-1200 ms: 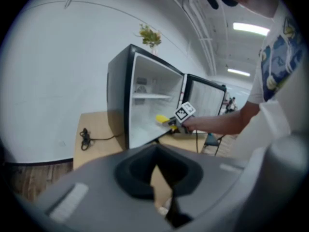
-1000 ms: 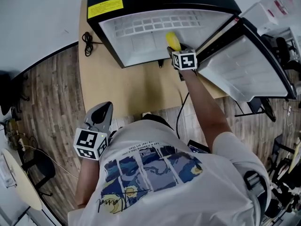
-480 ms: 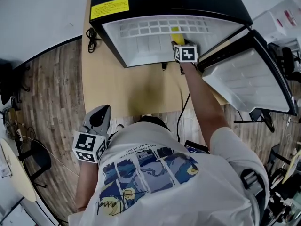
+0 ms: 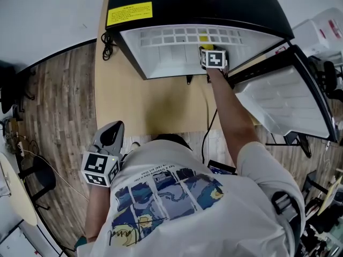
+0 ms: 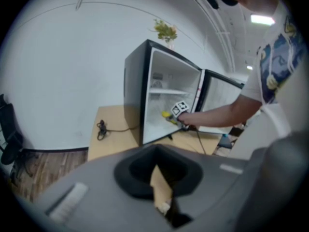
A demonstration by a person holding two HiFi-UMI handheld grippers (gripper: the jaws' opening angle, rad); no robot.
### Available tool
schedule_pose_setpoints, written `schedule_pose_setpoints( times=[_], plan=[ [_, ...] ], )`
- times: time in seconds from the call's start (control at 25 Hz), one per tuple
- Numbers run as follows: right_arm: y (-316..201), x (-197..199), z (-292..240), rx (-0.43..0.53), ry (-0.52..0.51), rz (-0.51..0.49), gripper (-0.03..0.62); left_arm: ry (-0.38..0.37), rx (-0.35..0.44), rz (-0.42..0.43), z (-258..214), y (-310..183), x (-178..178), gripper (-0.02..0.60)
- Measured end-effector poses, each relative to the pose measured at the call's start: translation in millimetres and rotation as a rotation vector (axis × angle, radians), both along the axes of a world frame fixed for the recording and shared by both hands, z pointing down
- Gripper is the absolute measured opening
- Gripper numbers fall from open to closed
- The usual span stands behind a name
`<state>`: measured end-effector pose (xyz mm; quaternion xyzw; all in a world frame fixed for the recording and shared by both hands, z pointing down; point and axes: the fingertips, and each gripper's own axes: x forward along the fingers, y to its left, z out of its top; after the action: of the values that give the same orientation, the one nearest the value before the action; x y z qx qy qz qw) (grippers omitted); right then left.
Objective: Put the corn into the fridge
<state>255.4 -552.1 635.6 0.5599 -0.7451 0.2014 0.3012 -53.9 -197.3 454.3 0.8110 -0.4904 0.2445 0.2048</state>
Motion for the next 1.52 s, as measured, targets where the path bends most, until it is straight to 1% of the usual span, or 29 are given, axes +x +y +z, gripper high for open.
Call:
schedule_pose_setpoints(
  times=[0.76, 0.92, 1.2, 1.52],
  plan=[
    [-5.1, -1.4, 7.2, -0.001, 0.007, -0.009, 0.247, 0.008, -0.003, 0.0, -1.0, -6.8, -5.6, 0.009],
    [-6.4, -3.3, 5.6, 0.008, -0.006, -0.015, 0.249, 0.011, -0.005, 0.016, 0.3, -10.2, -4.9, 0.009],
    [7.9, -1.6, 5.7, 0.0, -0.015, 0.0, 0.255, 0.025, -0.013, 0.045, 1.8, -10.4, -6.2, 0.009],
    [29.7, -1.0, 0.9, 0.006, -0.017, 0.023, 0.255, 0.051, -0.017, 0.105, 5.3, -11.2, -7.3, 0.009]
  ],
)
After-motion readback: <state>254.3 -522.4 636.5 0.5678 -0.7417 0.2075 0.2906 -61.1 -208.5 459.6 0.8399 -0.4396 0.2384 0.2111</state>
